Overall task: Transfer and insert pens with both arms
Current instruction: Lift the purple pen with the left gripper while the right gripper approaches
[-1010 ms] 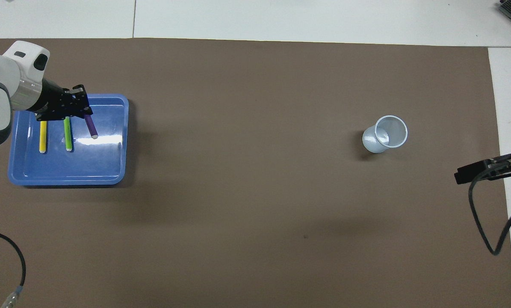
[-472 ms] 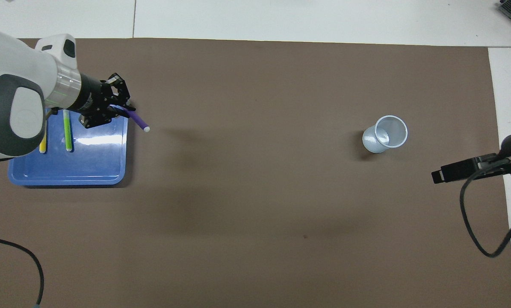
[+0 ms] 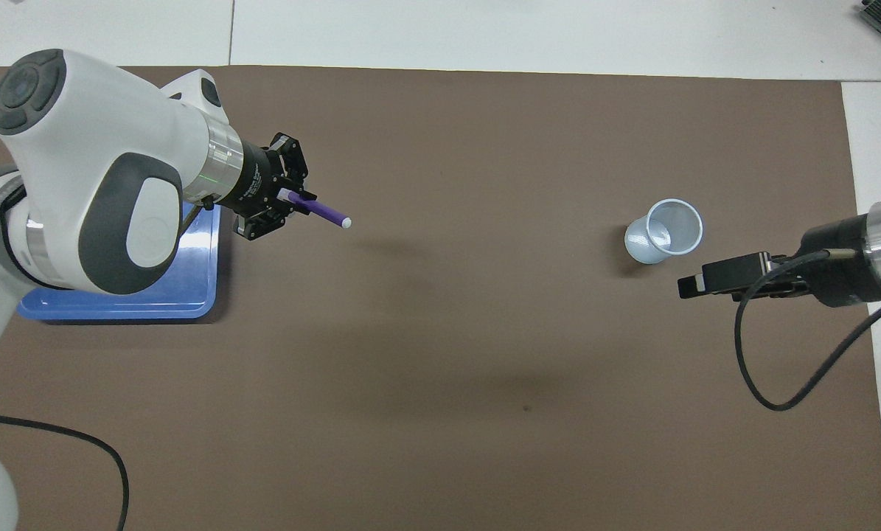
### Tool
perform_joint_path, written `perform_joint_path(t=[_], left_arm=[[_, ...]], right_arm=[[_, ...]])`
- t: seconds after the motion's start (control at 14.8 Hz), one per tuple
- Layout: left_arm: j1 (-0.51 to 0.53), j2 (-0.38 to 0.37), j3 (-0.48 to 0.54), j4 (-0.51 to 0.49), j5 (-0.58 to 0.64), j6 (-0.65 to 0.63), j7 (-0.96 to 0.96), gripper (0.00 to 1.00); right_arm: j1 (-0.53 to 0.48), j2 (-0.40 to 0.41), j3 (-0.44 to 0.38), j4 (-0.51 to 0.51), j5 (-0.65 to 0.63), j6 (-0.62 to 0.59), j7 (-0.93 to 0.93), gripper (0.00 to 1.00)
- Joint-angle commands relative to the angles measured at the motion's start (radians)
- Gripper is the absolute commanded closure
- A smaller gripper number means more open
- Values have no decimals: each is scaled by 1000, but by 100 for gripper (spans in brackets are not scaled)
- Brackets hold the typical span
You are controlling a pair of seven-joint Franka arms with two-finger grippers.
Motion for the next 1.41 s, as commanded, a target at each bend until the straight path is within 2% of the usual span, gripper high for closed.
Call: perform_joint_path(t=[0.0,0.13,0.47,0.81,1.08,1.35], left_arm=[[-52,-11,13,-8,-56,17,-75,100],[-92,-11,13,-9,-62,47,-161,100],[-209,-8,3,-26,-130,207,-331,100],[-312,-3,5,-74,-164,449,-558,100],[-379,-3,5,-95,-164,527,-646,100],[-427,-5,5,-100,-164,538,-697,100]], right_arm=[[13,-21,5,-84,73,66,0,0],[24,-23,6,-119,130,109,-38,0],[130,-10,6,-139,187,270,-46,0],[188,13,6,-132,222,370,-44,0],[190,25,8,-113,222,375,-53,3],[205,42,14,-90,222,411,-55,6]])
